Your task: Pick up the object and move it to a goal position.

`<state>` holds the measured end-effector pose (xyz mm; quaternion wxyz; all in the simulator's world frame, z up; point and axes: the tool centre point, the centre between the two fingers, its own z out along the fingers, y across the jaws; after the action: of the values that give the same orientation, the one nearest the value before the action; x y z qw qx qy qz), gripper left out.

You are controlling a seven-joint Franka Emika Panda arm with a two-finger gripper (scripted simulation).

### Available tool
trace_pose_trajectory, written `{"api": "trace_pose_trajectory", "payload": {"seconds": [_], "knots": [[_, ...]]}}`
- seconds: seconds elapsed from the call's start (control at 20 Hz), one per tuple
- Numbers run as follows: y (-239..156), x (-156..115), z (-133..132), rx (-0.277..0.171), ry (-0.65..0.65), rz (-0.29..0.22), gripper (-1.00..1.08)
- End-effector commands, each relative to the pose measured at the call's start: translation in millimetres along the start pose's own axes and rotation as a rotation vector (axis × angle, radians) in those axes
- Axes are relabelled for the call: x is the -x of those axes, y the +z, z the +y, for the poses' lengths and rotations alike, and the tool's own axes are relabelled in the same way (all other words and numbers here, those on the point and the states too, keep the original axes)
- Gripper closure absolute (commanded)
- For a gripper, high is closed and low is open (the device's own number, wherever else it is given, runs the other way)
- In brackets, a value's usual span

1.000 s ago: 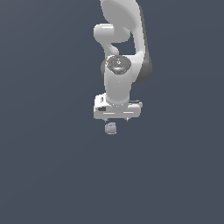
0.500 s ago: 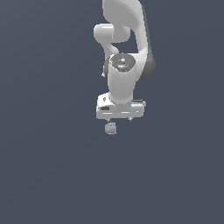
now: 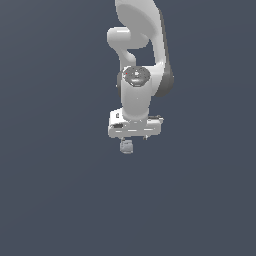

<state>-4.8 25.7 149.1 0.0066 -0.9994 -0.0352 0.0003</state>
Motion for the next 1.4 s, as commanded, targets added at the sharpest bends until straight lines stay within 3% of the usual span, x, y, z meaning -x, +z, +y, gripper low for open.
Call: {"api": "trace_pose_trajectory", "payload": {"seconds": [0.0,0.5,0.95,1.35], "knots": [[11,5,6,0.002,-0.011,-0.001,-0.92],[54,25,30,0.012,-0.058,0.0,-0.92],[63,27,32,0.013,-0.06,-0.001,-0.92],[98,29,33,0.013,-0.062,0.0,-0.92]]}}
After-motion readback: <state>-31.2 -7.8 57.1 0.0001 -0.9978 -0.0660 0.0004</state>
